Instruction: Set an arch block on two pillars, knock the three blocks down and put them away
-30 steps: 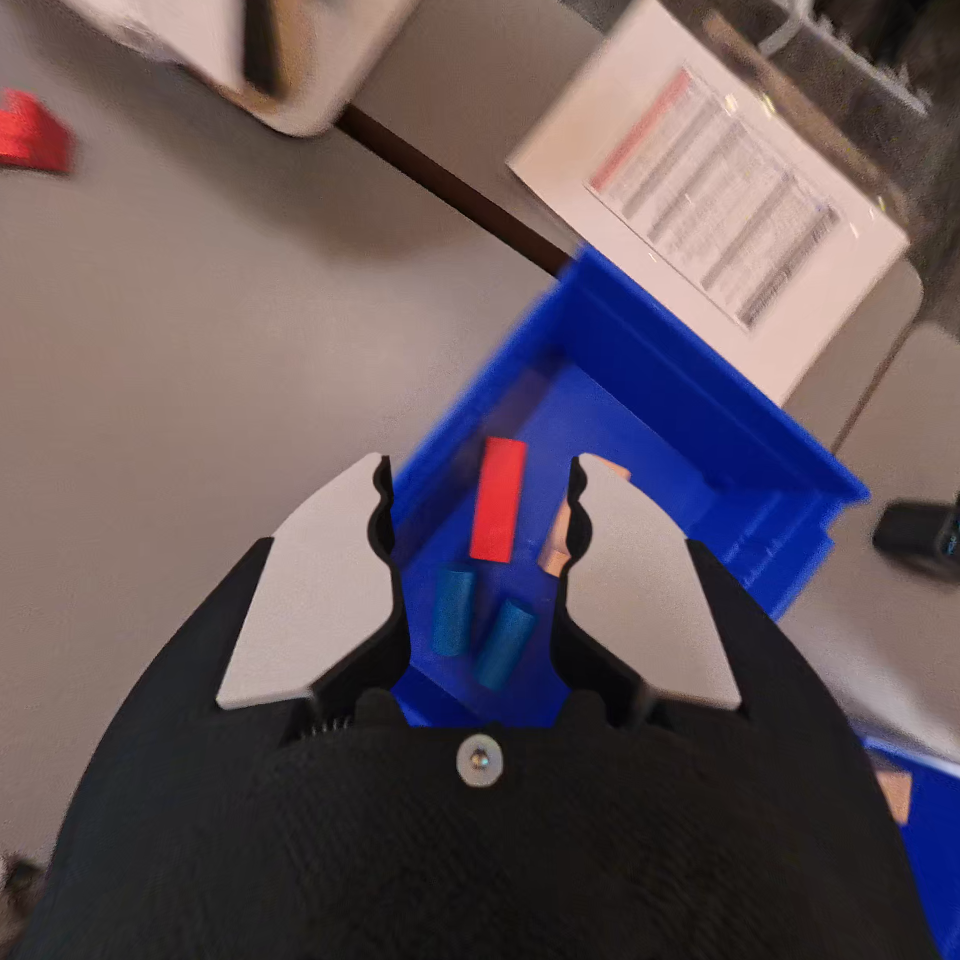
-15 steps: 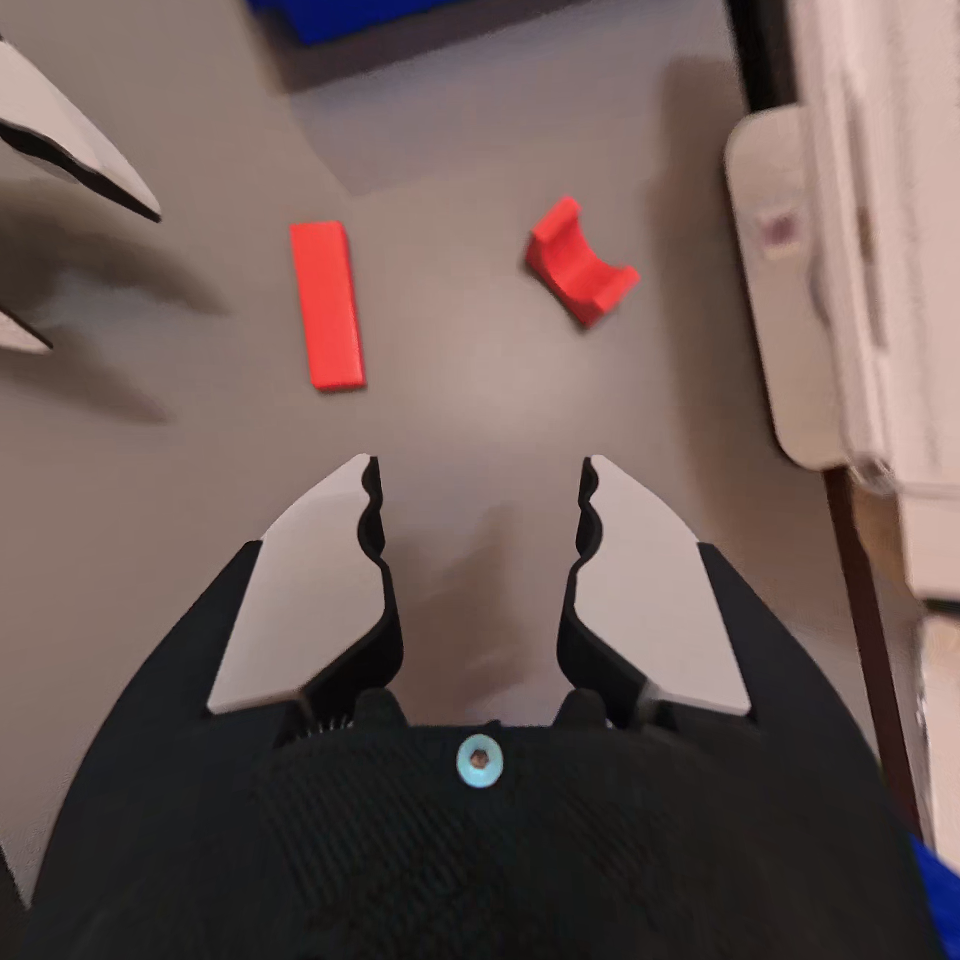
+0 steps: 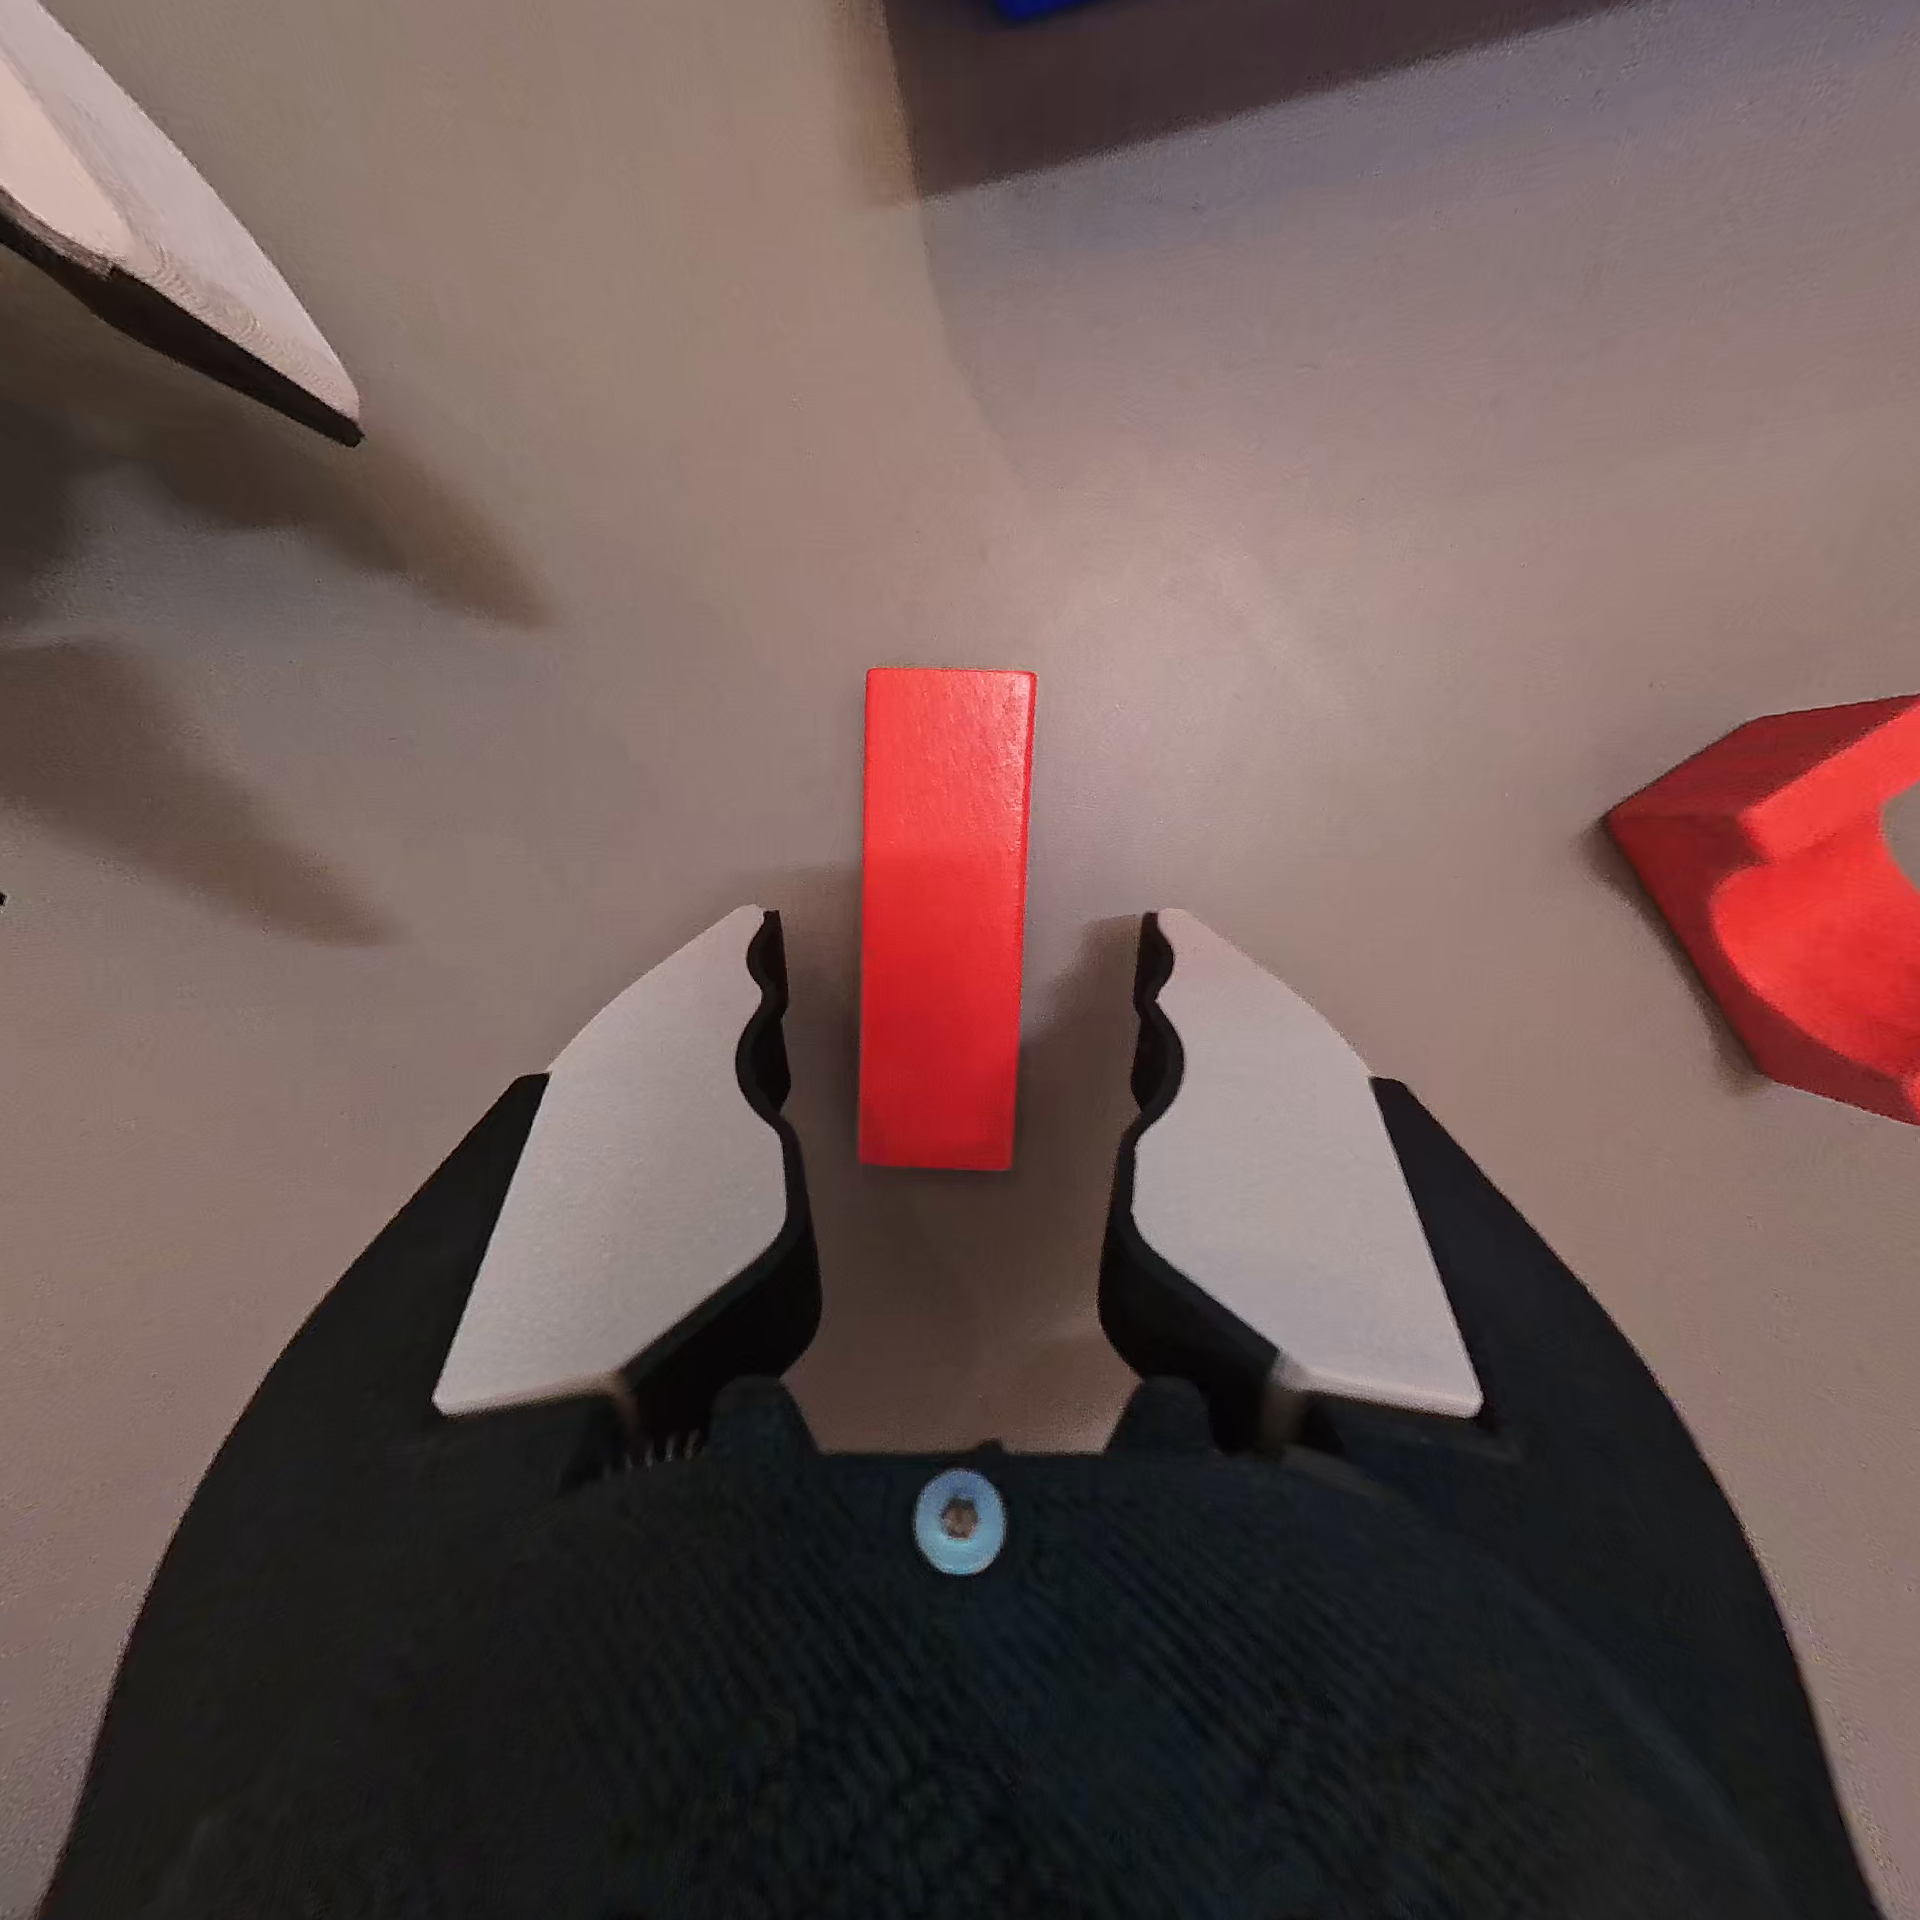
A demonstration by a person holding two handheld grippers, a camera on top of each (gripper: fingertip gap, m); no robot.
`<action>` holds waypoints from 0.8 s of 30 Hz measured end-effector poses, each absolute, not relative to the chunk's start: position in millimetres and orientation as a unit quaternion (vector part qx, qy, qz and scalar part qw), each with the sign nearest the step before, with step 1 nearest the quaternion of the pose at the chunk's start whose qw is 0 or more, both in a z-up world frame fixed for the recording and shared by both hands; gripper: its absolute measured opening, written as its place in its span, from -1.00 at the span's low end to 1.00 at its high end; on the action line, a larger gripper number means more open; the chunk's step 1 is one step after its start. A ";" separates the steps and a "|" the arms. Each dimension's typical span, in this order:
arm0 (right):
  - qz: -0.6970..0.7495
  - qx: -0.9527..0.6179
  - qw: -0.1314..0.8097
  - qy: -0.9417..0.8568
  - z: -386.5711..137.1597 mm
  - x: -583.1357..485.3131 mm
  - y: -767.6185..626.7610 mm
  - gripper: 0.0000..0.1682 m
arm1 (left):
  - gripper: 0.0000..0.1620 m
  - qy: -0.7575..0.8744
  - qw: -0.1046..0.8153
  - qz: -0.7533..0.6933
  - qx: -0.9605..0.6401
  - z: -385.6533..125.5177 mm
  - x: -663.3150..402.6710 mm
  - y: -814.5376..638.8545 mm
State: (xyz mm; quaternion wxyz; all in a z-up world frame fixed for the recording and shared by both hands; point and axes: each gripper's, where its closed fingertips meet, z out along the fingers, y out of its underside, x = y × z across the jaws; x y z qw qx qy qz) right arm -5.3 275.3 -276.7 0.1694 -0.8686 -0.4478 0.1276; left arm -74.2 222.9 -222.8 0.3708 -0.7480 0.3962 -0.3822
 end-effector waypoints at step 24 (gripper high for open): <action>0.097 -0.887 0.212 -0.399 -221.7 58.3 268.6 -0.62 | -0.20 0.391 0.360 -0.405 -0.744 -228.3 -67.5 219.0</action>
